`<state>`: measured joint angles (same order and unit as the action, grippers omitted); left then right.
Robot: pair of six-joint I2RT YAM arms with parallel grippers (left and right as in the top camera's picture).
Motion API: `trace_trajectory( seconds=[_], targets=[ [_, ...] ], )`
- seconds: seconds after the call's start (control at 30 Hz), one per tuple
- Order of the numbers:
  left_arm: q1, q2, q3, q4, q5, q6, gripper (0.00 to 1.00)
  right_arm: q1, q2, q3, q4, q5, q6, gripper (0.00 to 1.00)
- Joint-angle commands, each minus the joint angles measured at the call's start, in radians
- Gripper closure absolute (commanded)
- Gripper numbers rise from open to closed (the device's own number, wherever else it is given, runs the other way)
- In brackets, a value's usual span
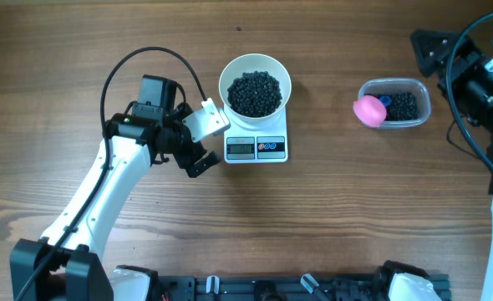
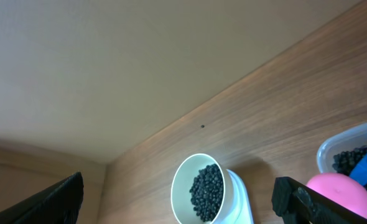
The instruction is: Scoop item into bowl and weigh 150g on scale
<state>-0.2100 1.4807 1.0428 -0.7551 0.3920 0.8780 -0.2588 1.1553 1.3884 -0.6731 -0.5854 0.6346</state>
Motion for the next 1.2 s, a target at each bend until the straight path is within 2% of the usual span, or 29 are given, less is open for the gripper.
trace_trajectory(
  seconds=[0.0,0.1,0.33,0.47,0.57,0.83,1.17],
  targets=[
    [0.004,0.006,0.003,0.003,0.023,0.012,0.0,-0.003,-0.034,0.006,-0.01,0.098,-0.035,0.0],
    [0.004,0.006,0.003,0.003,0.023,0.012,0.0,-0.002,-0.075,0.006,-0.033,0.18,-0.043,0.0],
    [0.004,0.006,0.003,0.003,0.023,0.012,0.0,-0.002,-0.159,0.003,-0.042,0.299,-0.213,0.0],
    [0.004,0.006,0.003,0.003,0.023,0.012,0.0,0.008,-0.233,-0.058,0.036,0.331,-0.315,0.0],
    [0.004,0.006,0.003,0.003,0.023,0.012,0.0,0.02,-0.327,-0.169,0.151,0.339,-0.405,0.0],
    [0.004,0.006,0.003,0.003,0.023,0.012,0.0,0.02,-0.647,-0.623,0.53,0.342,-0.641,0.0],
    [0.004,0.006,0.003,0.003,0.023,0.012,0.0,0.02,-0.996,-1.062,0.711,0.409,-0.653,0.0]
  ],
)
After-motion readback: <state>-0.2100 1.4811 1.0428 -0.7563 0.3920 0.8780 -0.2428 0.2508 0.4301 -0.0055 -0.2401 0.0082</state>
